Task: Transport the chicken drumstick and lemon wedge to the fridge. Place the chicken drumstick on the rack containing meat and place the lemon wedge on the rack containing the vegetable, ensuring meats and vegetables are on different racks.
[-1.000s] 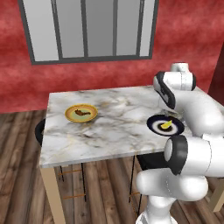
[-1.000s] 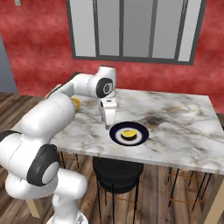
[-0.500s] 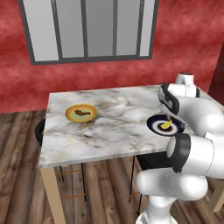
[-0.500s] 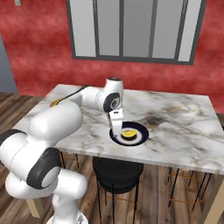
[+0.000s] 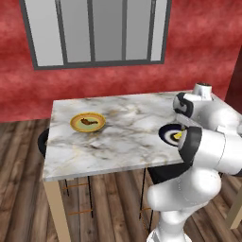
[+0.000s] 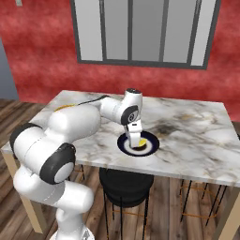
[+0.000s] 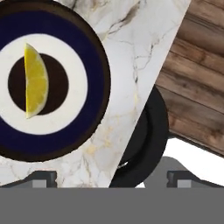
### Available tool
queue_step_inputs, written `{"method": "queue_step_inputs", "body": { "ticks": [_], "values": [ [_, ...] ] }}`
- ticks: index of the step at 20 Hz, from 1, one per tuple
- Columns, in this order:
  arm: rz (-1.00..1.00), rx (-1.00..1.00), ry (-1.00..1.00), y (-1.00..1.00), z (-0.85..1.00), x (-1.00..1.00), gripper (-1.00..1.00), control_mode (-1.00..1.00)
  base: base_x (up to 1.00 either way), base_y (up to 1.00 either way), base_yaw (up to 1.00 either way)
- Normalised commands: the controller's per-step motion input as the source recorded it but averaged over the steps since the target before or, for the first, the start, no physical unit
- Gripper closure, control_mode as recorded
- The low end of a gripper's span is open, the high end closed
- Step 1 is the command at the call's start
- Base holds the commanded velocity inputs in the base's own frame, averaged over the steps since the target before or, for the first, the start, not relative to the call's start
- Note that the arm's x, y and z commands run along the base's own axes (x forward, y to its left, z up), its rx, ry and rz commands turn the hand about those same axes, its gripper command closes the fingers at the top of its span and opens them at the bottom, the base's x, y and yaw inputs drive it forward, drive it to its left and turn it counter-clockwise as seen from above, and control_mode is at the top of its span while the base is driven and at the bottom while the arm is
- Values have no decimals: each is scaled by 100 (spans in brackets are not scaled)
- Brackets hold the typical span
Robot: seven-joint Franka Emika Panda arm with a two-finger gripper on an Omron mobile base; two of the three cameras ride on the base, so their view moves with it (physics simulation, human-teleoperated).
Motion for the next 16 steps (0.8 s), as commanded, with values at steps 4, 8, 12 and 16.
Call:
{"method": "queue_step_inputs", "body": {
  "ticks": [4, 8, 12, 16],
  "values": [
    [0, 2, -3, -9, -23, 45, -100, -100, 0, 0, 0],
    [0, 0, 0, 0, -30, 45, -100, -100, 0, 0, 0],
    [0, 0, 0, 0, -35, 47, -100, -100, 0, 0, 0],
    [0, 0, 0, -2, -34, 31, -100, -100, 0, 0, 0]
  ]
}}
